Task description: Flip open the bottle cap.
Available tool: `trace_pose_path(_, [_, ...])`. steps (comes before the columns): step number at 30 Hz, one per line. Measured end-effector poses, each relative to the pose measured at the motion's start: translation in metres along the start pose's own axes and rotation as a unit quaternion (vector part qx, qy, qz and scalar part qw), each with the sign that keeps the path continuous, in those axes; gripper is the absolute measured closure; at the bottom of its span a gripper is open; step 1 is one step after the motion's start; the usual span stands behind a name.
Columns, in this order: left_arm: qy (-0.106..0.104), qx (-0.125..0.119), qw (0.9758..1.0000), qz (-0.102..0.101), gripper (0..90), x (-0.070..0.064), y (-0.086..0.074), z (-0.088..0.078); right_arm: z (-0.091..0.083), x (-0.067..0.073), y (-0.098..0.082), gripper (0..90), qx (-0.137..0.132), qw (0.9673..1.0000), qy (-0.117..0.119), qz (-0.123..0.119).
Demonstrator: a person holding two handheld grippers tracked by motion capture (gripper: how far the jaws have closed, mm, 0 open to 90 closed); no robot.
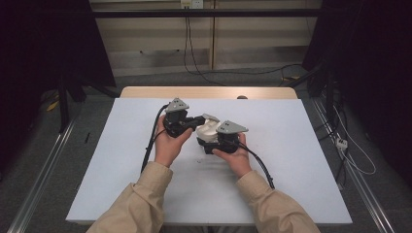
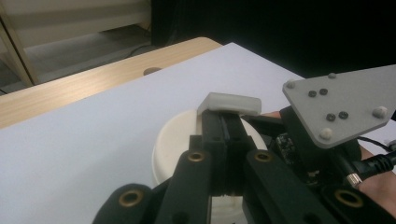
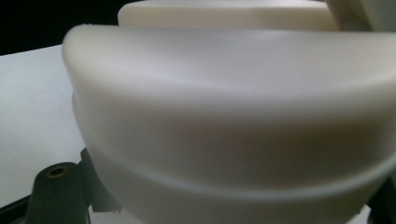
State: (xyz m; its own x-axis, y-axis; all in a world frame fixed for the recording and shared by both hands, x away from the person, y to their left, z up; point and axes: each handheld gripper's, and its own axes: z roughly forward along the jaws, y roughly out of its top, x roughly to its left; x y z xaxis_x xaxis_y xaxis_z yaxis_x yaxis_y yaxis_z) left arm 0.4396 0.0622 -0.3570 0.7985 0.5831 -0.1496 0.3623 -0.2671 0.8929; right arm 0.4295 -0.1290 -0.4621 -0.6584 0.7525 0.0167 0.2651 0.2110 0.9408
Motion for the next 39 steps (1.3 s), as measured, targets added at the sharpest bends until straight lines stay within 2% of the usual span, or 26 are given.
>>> trace_pose_path(13, [-0.003,0.003,1.0,-0.002,90.0,0.0,0.002,0.007,0.0,0.0,0.0,19.0,0.0,1.0,0.0,-0.001])
trace_pose_path(39, [-0.004,0.0,1.0,0.007,90.0,-0.003,0.017,0.017,0.001,0.0,0.0,19.0,0.001,1.0,-0.001,-0.002])
